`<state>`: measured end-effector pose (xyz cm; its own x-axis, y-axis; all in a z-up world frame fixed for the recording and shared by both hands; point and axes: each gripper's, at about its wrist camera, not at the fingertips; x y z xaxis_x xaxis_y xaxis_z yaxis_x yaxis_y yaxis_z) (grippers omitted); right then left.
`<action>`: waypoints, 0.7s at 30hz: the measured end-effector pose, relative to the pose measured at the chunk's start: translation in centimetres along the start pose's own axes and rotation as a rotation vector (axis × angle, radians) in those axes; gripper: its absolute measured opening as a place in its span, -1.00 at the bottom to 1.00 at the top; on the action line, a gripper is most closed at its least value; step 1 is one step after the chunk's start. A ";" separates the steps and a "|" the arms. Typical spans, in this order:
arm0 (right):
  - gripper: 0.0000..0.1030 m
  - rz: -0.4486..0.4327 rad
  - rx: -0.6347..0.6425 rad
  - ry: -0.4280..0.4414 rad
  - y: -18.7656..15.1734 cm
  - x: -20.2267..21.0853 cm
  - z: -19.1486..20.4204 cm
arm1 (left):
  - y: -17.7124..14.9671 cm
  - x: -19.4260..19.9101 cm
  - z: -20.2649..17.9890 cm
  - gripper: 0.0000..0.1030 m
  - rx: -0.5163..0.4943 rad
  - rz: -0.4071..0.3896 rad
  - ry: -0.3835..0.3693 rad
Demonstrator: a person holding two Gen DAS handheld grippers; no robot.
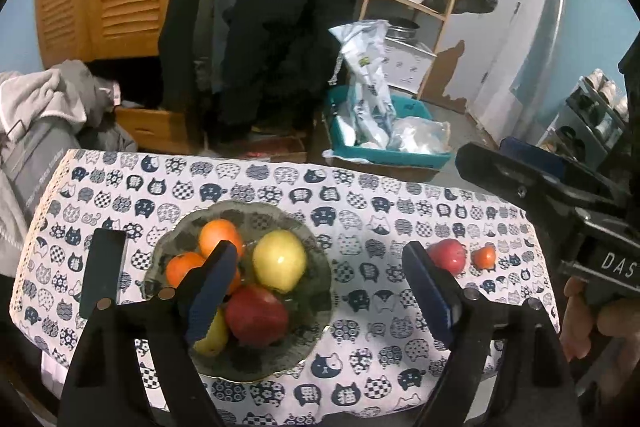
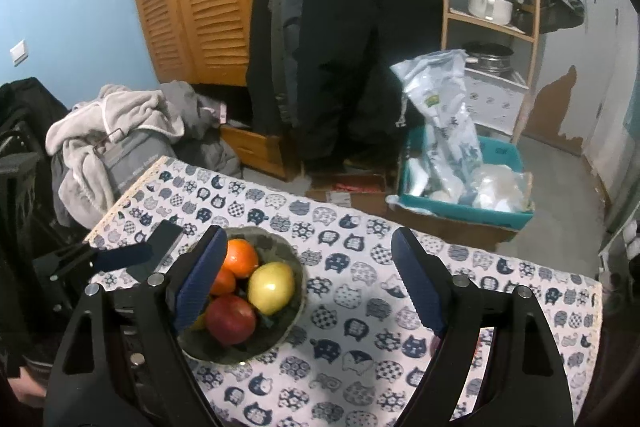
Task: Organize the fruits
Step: 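Move both tools back toward the red apple and small tangerine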
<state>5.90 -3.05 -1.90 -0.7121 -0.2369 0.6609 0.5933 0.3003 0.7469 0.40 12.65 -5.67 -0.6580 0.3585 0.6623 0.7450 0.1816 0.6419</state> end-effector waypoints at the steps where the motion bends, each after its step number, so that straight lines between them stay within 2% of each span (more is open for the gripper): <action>1: 0.61 -0.006 -0.003 -0.008 -0.1 0.4 -0.5 | 0.0 0.0 -0.3 0.66 -0.004 0.001 -0.004; 13: 0.62 -0.023 -0.056 -0.090 -2.2 3.2 -6.1 | 0.1 -0.8 -5.2 0.68 -0.082 0.024 -0.055; 21: 0.62 -0.013 -0.103 -0.136 -3.5 4.0 -9.8 | 0.0 -2.8 -7.7 0.68 -0.103 0.073 -0.083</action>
Point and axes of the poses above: each gripper's, at about its wrist camera, not at the fingertips, and x roughly against the way its jaws point, z to its left, y to its top, and after that the axes turned 13 degrees about -y, right-handed
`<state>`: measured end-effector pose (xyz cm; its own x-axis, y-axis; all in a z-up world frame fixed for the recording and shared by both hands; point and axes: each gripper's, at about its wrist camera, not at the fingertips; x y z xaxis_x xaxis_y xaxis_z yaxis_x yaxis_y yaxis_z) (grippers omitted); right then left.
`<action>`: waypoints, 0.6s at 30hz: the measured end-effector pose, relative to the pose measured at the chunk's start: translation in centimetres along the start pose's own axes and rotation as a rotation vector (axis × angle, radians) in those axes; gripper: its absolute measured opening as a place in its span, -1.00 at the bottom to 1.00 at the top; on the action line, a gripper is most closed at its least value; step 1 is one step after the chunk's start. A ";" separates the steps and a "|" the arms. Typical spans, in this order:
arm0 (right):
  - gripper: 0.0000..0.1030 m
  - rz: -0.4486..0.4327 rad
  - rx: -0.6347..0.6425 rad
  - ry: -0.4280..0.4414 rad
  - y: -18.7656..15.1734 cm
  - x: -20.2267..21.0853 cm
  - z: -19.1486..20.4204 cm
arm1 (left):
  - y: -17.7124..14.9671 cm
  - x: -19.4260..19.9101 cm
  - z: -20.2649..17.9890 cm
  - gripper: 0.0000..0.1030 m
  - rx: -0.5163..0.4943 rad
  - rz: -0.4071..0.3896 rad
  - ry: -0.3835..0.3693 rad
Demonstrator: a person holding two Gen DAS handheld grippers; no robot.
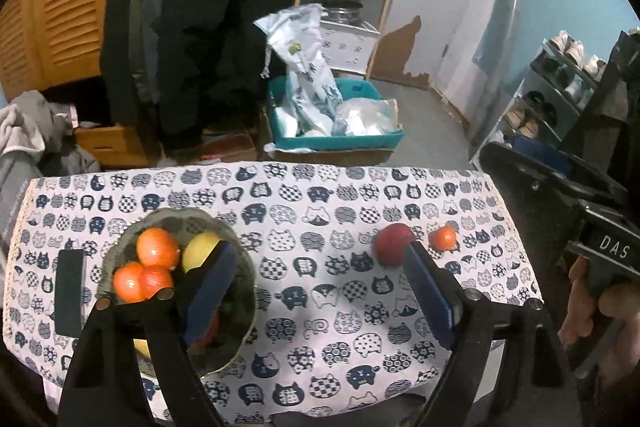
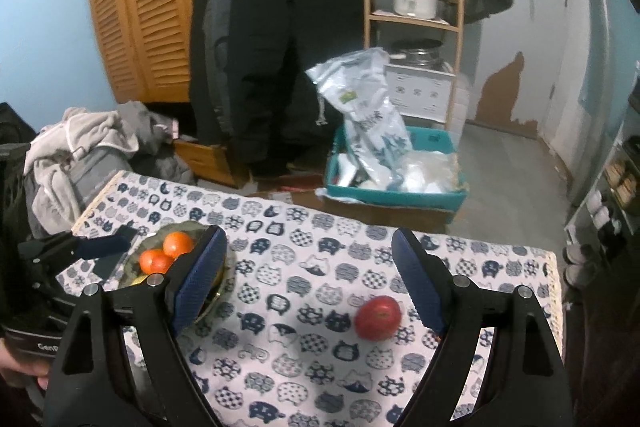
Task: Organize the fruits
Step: 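Move both tools back toward the red apple and small tangerine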
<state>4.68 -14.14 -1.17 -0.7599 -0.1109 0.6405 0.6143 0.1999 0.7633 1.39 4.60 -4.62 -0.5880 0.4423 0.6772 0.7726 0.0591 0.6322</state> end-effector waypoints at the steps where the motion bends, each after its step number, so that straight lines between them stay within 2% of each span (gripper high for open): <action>1: 0.62 0.002 -0.005 -0.006 -0.1 0.0 -0.4 | 0.0 -0.3 -0.2 0.68 -0.002 0.005 -0.005; 18: 0.62 0.066 -0.093 -0.128 -3.1 -0.8 -8.4 | 0.2 -5.7 -5.0 0.68 -0.047 0.109 -0.052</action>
Point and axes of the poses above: each gripper's, at about its wrist camera, not at the fingertips, and x roughly against the way its jaws point, z to its left, y to its top, and after that the axes turned 13 degrees about -y, right-handed
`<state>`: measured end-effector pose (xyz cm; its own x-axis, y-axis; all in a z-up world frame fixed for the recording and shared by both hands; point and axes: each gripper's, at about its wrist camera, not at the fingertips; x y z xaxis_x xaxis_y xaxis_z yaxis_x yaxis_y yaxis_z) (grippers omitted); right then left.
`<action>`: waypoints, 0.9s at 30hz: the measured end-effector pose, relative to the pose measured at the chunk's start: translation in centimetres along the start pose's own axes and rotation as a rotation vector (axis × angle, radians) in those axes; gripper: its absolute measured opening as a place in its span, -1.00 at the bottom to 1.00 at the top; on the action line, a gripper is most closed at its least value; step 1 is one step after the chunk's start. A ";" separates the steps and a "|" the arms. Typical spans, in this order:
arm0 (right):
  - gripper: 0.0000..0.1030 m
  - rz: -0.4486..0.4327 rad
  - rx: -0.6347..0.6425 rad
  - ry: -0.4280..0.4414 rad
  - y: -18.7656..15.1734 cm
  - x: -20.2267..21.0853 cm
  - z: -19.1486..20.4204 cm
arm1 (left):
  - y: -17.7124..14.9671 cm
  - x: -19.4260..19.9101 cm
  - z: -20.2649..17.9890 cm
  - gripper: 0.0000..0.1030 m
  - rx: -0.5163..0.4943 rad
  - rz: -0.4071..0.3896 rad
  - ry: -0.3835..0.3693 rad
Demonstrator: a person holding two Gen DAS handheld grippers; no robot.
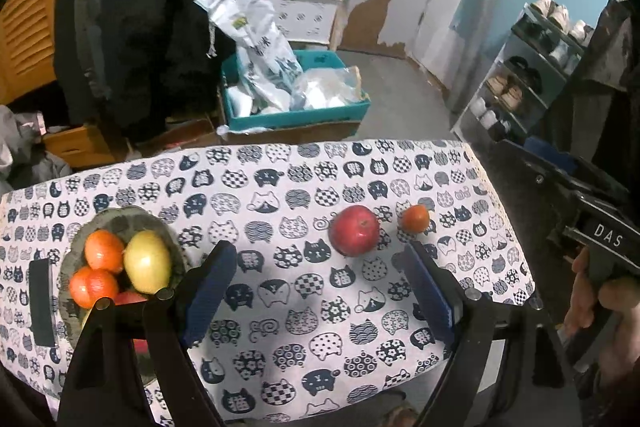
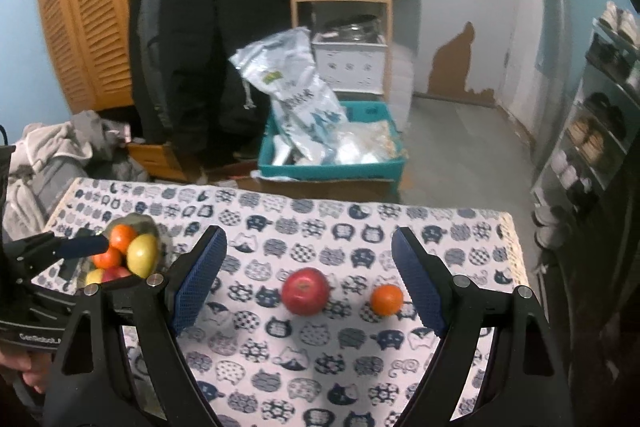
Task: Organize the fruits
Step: 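Move both tools back toward the red apple and small tangerine, then grasp the red apple with the left tool while the right tool grasps the small tangerine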
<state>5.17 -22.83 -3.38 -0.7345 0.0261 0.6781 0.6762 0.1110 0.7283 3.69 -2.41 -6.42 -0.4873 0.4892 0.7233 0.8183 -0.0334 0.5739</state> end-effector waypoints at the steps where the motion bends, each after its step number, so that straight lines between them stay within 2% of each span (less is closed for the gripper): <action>1: 0.62 0.005 -0.007 -0.006 -0.1 -0.1 -0.5 | 0.0 -0.4 -0.3 0.68 -0.001 0.006 -0.003; 13: 0.62 0.042 -0.061 -0.049 -1.6 -1.1 -4.5 | 0.8 -3.9 -3.1 0.68 -0.033 0.064 -0.025; 27: 0.62 0.173 -0.092 -0.100 -3.6 -6.7 -7.7 | 1.2 -10.9 -2.9 0.68 -0.003 0.159 0.009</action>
Point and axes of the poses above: each gripper's, at about its wrist camera, not at the fingertips, and x roughly against the way its jaws point, z to its left, y to its top, and after that the axes turned 13 degrees about -y, right-handed
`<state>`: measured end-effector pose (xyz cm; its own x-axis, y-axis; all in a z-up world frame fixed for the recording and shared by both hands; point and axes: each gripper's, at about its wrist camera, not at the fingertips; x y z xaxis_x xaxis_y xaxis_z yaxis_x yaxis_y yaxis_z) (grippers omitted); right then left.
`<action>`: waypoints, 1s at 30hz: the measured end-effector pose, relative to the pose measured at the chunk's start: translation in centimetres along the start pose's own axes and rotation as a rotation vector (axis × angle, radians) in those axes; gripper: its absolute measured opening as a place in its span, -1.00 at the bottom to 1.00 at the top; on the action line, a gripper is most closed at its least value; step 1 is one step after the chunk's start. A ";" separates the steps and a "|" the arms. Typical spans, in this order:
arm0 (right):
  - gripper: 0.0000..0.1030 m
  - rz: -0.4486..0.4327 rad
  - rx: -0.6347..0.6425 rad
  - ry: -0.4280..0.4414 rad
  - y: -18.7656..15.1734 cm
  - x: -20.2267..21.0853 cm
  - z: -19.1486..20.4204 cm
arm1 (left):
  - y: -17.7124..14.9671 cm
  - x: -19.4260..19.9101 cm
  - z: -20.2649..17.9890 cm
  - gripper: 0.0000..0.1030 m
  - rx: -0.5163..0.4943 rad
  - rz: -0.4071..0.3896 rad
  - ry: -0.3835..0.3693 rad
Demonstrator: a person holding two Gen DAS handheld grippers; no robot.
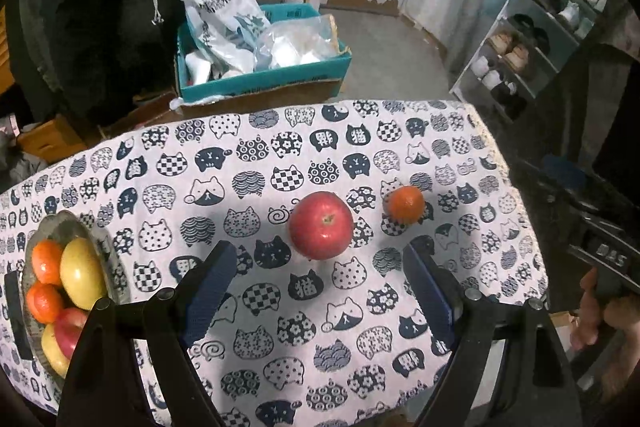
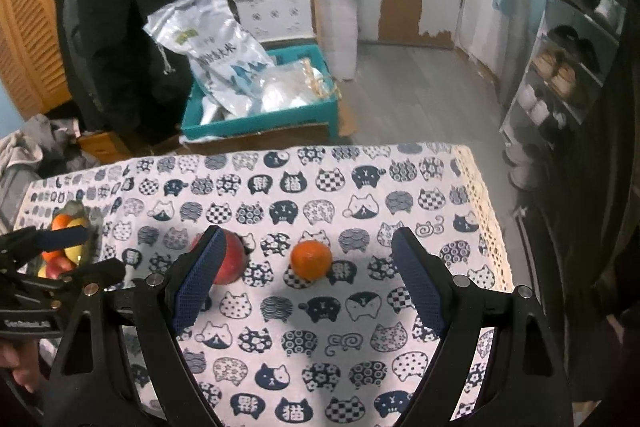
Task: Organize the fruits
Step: 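Grasp the red apple with the left tool while the right tool grasps the small tangerine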
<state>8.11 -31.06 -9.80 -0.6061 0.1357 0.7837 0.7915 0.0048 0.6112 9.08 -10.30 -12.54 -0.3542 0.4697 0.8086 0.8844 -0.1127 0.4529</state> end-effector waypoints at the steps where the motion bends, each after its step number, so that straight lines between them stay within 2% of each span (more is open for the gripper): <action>1: 0.62 0.005 0.001 -0.003 0.0 -0.2 0.0 | 0.0 -0.7 0.1 0.68 0.005 0.007 -0.001; 7: 0.62 0.051 0.000 -0.012 -0.3 -2.5 -0.4 | 0.2 -4.7 1.0 0.68 0.028 0.060 0.006; 19: 0.62 0.228 -0.066 0.021 -1.5 -10.5 -0.8 | 1.1 -11.0 2.4 0.68 0.053 0.121 -0.008; 25: 0.62 0.275 -0.055 0.016 -1.7 -12.7 -0.3 | 1.0 -13.9 3.1 0.68 0.073 0.157 0.000; 30: 0.62 0.296 -0.039 0.026 -1.8 -13.8 0.4 | 0.5 -15.4 3.8 0.68 0.106 0.182 -0.023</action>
<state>15.04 -32.59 -21.76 -0.3516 0.0999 0.9308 0.9307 -0.0693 0.3590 16.16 -14.22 -26.20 -0.1798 0.4697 0.8643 0.9605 -0.1057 0.2573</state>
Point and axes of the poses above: each gripper's, at about its wrist camera, not at the fingertips, and x roughly against the way its jaws point, z to its left, y to its top, and after that the axes turned 13 degrees about -y, right-handed
